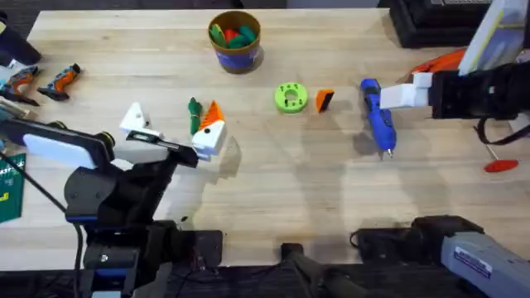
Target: Pick up the gripper from the table and insert it into the empty holder that is missing its gripper. Then pick up a screw, insert it into the mounting hole, and use the screwdriver to tighten it. Finally, clean up the table by picking up the vegetable and placing it into the bucket.
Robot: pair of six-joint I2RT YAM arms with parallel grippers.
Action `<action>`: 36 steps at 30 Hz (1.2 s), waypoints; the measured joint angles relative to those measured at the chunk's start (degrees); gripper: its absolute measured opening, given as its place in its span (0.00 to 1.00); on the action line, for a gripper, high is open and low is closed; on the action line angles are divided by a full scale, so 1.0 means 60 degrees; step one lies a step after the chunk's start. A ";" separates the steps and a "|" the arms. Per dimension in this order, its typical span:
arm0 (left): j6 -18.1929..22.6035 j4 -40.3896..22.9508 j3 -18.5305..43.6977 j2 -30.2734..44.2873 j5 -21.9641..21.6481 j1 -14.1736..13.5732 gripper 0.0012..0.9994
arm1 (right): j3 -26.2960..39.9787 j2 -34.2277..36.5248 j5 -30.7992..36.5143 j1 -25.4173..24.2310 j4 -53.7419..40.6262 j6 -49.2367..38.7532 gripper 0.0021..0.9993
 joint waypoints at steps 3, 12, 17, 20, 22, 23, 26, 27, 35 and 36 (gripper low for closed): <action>0.0004 0.0171 -0.0004 0.0000 0.0791 0.0000 0.99 | 0.0000 0.0000 0.0000 0.0000 0.0000 0.0000 0.99; 0.0009 0.0148 -0.0025 -0.0062 0.4278 0.0000 0.99 | 0.0000 0.0000 0.0000 0.0000 -0.0001 0.0000 0.99; 0.0466 -0.0095 -0.0047 -0.0062 0.6257 0.0000 0.99 | 0.0000 0.0000 0.0000 0.0000 -0.0002 0.0000 0.99; 0.0791 -0.0489 -0.0043 -0.0057 0.7186 0.0000 0.99 | 0.0000 0.0000 0.0000 0.0000 -0.0003 0.0000 0.99; 0.0913 -0.0553 -0.0040 -0.0062 0.7615 0.0000 0.99 | 0.0000 0.0000 0.0000 0.0000 -0.0004 0.0000 0.99; 0.0964 -0.0573 -0.0040 -0.0062 0.7780 0.0000 0.99 | 0.0000 0.0000 0.0000 0.0000 0.0000 0.0000 0.99; 0.1112 -0.0609 -0.0040 -0.0062 0.8060 0.0000 0.99 | 0.0000 0.0000 0.0000 0.0000 0.0000 -0.0003 0.99; 0.1146 -0.0627 -0.0040 -0.0062 0.8133 0.0000 0.99 | 0.0000 0.0000 0.0000 0.0000 -0.0004 -0.0001 0.99; 0.1242 -0.0649 -0.0040 -0.0062 0.8298 0.0000 0.99 | 0.0000 0.0000 0.0001 0.0000 -0.0004 0.0000 0.99; 0.1246 -0.0652 -0.0040 -0.0062 0.8313 0.0000 0.99 | 0.0000 0.0000 0.0000 0.0000 -0.0001 0.0000 0.99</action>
